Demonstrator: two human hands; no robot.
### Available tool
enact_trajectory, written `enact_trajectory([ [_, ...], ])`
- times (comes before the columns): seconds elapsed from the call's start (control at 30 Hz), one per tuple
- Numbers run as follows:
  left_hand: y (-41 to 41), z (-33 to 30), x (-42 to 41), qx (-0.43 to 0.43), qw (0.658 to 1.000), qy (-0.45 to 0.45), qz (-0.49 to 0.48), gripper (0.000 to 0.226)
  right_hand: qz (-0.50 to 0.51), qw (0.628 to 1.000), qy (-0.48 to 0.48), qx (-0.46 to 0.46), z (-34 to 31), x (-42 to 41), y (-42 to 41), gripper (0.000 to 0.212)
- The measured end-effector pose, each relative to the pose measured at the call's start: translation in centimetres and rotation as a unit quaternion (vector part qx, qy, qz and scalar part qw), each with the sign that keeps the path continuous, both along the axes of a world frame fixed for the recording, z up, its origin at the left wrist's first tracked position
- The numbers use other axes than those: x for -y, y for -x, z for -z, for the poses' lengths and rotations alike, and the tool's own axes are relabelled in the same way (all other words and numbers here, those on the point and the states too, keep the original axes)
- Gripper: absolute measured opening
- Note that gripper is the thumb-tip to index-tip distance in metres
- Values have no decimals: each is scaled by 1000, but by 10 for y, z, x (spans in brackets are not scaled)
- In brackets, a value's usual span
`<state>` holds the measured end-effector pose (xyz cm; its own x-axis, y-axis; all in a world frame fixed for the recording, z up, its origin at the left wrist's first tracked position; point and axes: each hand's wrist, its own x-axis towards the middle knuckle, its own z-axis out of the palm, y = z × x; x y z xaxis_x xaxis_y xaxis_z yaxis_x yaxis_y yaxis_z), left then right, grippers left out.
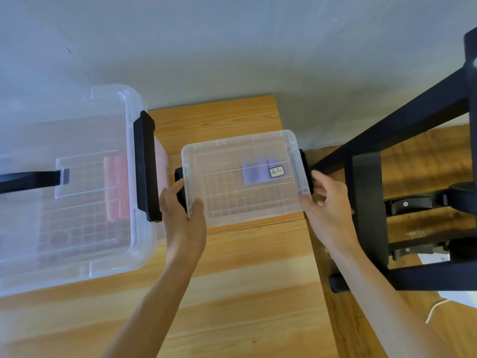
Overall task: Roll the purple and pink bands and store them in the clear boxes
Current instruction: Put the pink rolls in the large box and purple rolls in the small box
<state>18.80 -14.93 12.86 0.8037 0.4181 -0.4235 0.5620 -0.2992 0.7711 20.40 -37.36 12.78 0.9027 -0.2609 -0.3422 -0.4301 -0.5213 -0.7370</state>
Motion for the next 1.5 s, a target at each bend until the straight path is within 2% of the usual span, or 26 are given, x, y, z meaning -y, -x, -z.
enact_trajectory([
  [0.07, -6, 3, -1, -20, 998, 44, -45, 62, 47, 998, -31, -9, 1, 0, -4, 71],
  [0.13, -16, 8, -2, -49, 992, 86, -84, 81, 88, 993, -77, -24, 1, -1, -11, 77],
  [0.2, -23, 14, -6, -70, 987, 104, -103, 89, 113, 986, -117, -45, 4, -1, -21, 83],
  [0.4, -30, 20, -10, -51, 984, 94, -140, 66, 119, 972, -170, -111, 10, 4, -44, 91],
  [0.57, -33, 16, -2, 18, 985, 75, -156, 49, 111, 971, -184, -103, 12, 4, -46, 85],
  [0.7, -31, 19, 2, 65, 986, 69, -139, 54, 117, 969, -201, -86, 9, 3, -47, 80],
  [0.73, -31, 21, 3, 78, 987, 65, -124, 54, 116, 968, -206, -85, 6, 3, -47, 73],
  [0.83, -30, 25, 4, 107, 984, 68, -129, 50, 103, 963, -238, -71, 3, 2, -46, 26],
  [0.87, -31, 26, 5, 111, 982, 71, -135, 49, 105, 962, -243, -63, 3, 2, -46, 24],
  [1.0, -32, 35, 6, 126, 981, 51, -139, 43, 124, 962, -240, -29, 3, 0, -46, 30],
  [1.23, -28, 44, 5, 147, 984, 16, -95, 44, 99, 965, -244, 11, 3, -2, -44, 23],
  [1.5, -25, 44, 4, 155, 987, -13, -45, 46, 92, 976, -171, 93, 10, -19, -36, 22],
])
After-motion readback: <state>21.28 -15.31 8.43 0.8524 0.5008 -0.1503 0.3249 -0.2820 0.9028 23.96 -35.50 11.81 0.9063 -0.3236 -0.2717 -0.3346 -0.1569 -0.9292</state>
